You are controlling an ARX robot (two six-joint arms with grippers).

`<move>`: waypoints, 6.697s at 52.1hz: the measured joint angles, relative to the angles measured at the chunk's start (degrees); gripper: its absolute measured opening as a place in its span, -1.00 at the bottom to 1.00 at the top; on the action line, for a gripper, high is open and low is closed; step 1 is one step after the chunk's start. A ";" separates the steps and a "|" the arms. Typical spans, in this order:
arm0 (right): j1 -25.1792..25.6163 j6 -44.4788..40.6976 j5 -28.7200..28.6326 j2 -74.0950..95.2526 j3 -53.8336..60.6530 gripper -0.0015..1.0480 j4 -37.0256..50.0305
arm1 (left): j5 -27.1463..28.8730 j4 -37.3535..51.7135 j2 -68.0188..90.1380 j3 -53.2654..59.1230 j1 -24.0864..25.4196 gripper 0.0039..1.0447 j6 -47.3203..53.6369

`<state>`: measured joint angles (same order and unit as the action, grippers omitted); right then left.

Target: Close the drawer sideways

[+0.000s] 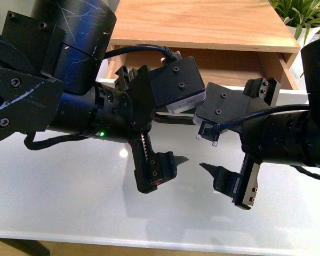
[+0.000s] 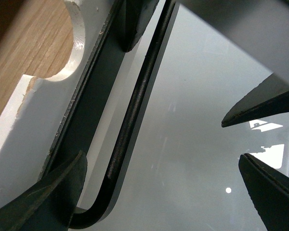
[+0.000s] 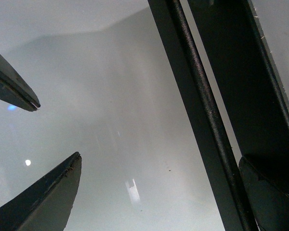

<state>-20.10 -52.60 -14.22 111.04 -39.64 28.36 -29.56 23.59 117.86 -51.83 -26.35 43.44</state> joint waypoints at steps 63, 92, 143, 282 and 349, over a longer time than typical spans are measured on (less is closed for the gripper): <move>3.63 -0.98 3.34 2.08 -3.37 0.83 4.57 | 4.15 0.07 1.53 -4.11 -0.33 0.84 -0.55; 4.35 -1.16 3.72 5.03 -6.43 0.83 4.28 | 3.91 -1.70 6.36 -10.32 0.15 0.84 1.40; 5.88 0.57 5.40 12.00 -18.34 0.83 2.47 | 7.15 -6.47 13.27 -24.48 1.64 0.84 0.44; 19.89 52.00 14.23 -97.85 38.62 -0.96 -15.10 | 29.57 -3.74 -98.03 50.90 26.29 -0.97 -43.30; 19.89 52.00 14.34 -110.75 38.62 0.49 -28.28 | 29.57 -23.52 -117.50 50.88 26.29 0.22 -43.34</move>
<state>-0.21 -0.60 0.12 0.30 -1.02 0.08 0.01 0.08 0.36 -0.95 -0.05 0.10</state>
